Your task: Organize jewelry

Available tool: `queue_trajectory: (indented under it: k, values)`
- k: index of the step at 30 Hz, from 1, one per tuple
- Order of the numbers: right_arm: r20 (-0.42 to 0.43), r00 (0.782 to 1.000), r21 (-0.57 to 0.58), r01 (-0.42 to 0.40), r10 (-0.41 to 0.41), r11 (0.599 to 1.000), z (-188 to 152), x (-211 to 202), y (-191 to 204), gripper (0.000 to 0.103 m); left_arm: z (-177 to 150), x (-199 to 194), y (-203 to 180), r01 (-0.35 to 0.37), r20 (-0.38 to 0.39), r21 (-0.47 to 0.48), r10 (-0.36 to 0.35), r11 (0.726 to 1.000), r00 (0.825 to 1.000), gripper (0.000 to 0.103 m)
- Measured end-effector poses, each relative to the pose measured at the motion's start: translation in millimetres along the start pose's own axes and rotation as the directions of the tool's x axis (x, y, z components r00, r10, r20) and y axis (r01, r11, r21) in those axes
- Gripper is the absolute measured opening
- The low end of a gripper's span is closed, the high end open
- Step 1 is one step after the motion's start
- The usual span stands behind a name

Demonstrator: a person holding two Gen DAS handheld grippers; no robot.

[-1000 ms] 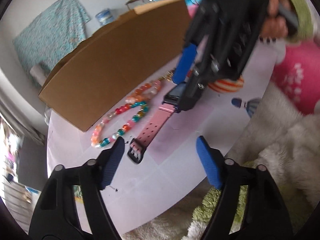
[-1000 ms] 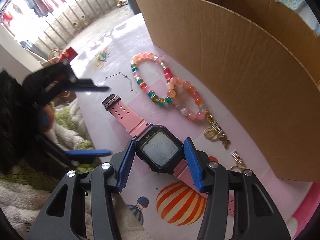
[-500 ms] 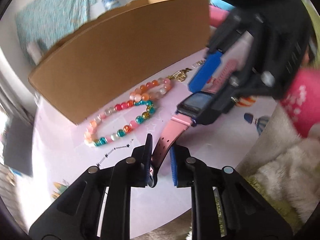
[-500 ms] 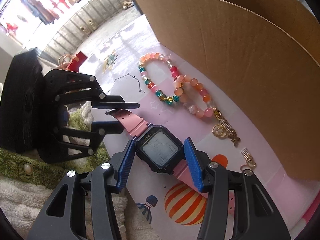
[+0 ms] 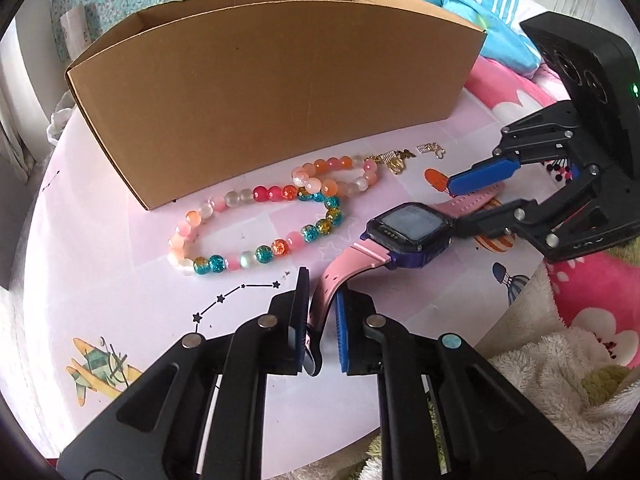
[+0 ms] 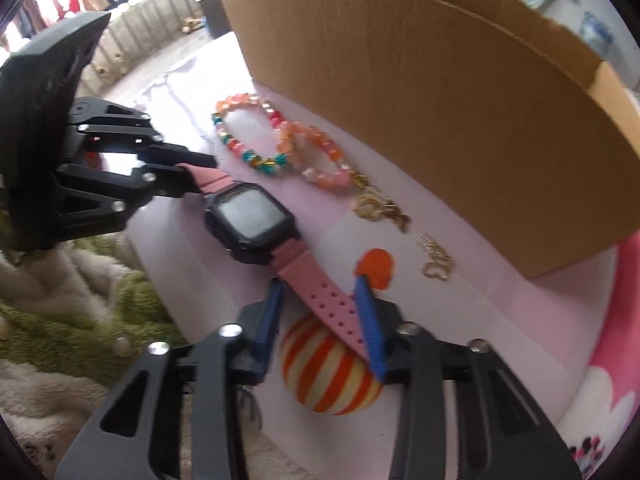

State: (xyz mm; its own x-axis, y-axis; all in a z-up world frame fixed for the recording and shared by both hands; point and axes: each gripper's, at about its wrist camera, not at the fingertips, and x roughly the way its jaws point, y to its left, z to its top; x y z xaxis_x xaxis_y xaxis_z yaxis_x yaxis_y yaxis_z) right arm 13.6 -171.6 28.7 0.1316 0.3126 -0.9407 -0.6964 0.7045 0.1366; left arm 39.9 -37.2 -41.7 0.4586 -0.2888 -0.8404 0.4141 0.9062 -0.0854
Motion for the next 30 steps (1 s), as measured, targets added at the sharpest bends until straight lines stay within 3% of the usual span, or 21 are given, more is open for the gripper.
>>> queue_trajectory:
  k: [3, 5, 9, 14, 17, 19, 20, 22, 25, 30]
  values:
    - [0.044, 0.994, -0.002, 0.099, -0.099, 0.995, -4, -2, 8, 0.012, -6, -2, -9, -0.023, 0.025, 0.005, 0.023, 1.000, 0.999, 0.009]
    - [0.087, 0.982, 0.006, 0.170, -0.170, 0.985, -8, -4, 13, 0.008, -6, -2, -10, -0.055, 0.051, 0.027, 0.053, 0.998, 0.997, 0.005]
    - [0.180, 0.945, 0.013, 0.275, -0.273, 0.961, -11, -16, 31, 0.004, 0, -18, -23, -0.095, 0.137, 0.048, 0.087, 0.994, 0.987, 0.004]
    - [0.276, 0.902, 0.039, 0.334, -0.332, 0.942, -7, -45, 45, 0.004, 17, -54, -31, -0.133, 0.247, 0.052, 0.116, 0.990, 0.962, 0.004]
    - [0.358, 0.856, 0.041, 0.386, -0.374, 0.922, 6, -70, 53, 0.004, 35, -85, -33, -0.177, 0.337, 0.069, 0.144, 0.982, 0.930, 0.004]
    - [0.418, 0.812, 0.039, 0.432, -0.407, 0.901, 19, -93, 54, 0.004, 58, -105, -32, -0.197, 0.407, 0.084, 0.147, 0.977, 0.901, 0.004]
    - [0.448, 0.790, 0.038, 0.451, -0.419, 0.892, 29, -104, 53, 0.004, 68, -109, -32, -0.202, 0.428, 0.090, 0.145, 0.975, 0.892, 0.004]
    - [0.474, 0.770, 0.041, 0.464, -0.426, 0.885, 52, -119, 42, 0.004, 94, -120, -21, -0.201, 0.448, 0.097, 0.137, 0.975, 0.883, 0.004]
    - [0.459, 0.798, 0.039, 0.421, -0.391, 0.906, 91, -124, 10, 0.004, 131, -118, 1, -0.168, 0.432, 0.097, 0.110, 0.981, 0.895, 0.004]
    - [0.279, 0.931, 0.042, 0.234, -0.237, 0.971, 156, -86, -60, 0.004, 186, -77, 51, -0.058, 0.247, 0.040, 0.046, 0.998, 0.968, 0.004]
